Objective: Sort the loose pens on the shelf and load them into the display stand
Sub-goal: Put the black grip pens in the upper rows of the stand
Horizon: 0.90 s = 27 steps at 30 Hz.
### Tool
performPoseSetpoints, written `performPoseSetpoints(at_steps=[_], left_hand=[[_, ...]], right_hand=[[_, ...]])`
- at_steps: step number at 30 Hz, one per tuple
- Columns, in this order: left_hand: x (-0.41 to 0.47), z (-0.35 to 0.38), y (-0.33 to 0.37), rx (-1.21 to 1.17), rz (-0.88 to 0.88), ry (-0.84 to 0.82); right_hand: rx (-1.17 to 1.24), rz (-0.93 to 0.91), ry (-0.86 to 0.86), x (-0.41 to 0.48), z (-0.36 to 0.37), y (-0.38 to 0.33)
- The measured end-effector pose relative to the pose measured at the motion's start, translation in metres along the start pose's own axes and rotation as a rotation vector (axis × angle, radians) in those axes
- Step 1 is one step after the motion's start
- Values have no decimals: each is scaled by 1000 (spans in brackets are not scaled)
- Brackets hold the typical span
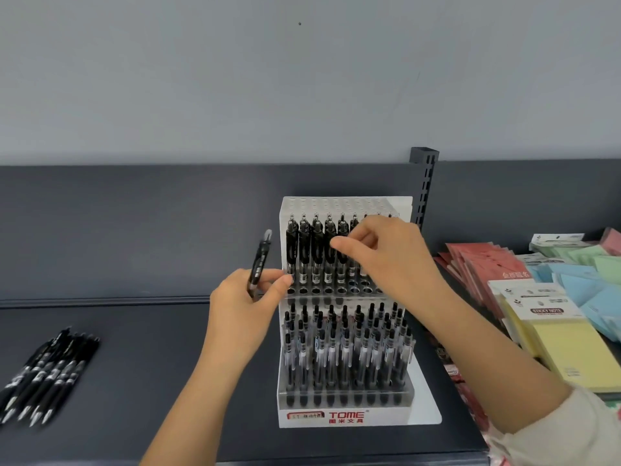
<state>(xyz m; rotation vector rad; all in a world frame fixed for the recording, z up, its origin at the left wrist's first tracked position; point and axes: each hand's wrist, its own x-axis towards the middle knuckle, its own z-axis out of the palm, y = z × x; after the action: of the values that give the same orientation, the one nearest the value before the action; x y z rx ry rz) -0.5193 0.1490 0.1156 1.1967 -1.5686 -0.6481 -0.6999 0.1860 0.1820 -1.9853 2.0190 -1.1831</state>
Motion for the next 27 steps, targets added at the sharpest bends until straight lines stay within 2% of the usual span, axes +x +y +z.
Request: performPoseSetpoints(at_steps=[3, 9, 11, 14, 17, 19, 23, 27], left_hand=[[-8, 7, 22, 126, 159, -59], [-16, 20, 30, 234, 304, -226], [-13, 16, 21, 205, 283, -233], [-4, 10, 3, 209, 208, -113], [6, 7, -15, 239, 122, -28], [9, 10, -25, 249, 83, -27], [11, 15, -33, 232, 46, -52], [13, 16, -35, 212, 22, -49]], right_hand=[[214, -45, -141, -20, 7, -20], [449, -5, -141, -29, 15, -15], [492, 26, -112, -24, 4, -7], [520, 107, 42, -12, -18, 11], [445, 107, 228, -1, -35, 28], [374, 102, 277, 4, -37, 36], [176, 88, 218, 12, -27, 42], [112, 62, 148, 19, -12, 43]])
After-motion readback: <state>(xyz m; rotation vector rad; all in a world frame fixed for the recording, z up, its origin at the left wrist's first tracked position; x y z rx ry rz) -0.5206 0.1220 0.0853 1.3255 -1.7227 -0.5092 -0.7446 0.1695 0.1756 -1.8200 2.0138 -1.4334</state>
